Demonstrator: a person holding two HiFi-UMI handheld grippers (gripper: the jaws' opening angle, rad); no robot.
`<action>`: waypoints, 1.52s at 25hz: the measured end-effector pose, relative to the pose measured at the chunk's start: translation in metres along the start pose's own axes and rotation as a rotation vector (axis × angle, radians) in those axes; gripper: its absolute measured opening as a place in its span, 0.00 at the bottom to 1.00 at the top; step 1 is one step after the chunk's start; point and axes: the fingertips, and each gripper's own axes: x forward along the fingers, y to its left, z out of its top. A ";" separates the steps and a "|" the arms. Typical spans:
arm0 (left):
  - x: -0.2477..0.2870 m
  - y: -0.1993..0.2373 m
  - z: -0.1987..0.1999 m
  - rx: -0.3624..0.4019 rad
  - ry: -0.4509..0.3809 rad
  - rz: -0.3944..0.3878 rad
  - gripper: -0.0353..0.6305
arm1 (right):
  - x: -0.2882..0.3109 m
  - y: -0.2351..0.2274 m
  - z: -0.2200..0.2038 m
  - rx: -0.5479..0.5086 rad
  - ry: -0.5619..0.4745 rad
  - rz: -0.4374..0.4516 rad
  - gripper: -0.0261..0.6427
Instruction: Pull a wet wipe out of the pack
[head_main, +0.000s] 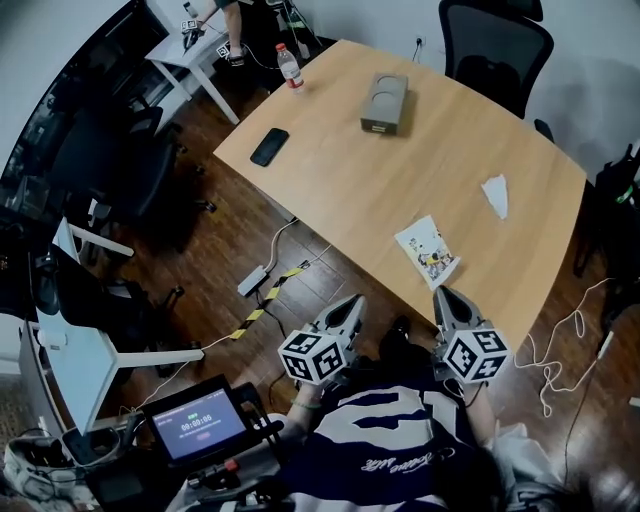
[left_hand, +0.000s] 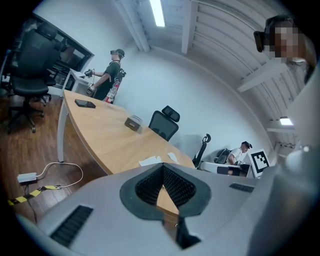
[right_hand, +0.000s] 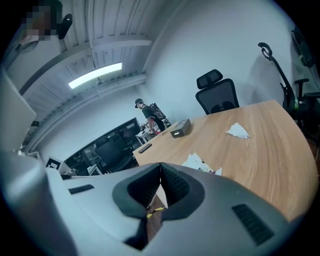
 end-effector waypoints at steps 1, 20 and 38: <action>0.011 0.002 0.007 0.008 0.002 0.001 0.06 | 0.008 -0.005 0.008 0.002 -0.007 0.006 0.03; 0.136 -0.002 -0.006 0.080 0.299 -0.028 0.06 | 0.064 -0.093 0.009 0.088 0.097 -0.016 0.06; 0.220 0.049 -0.023 0.294 0.725 -0.162 0.06 | 0.084 -0.111 -0.004 0.170 0.110 -0.273 0.21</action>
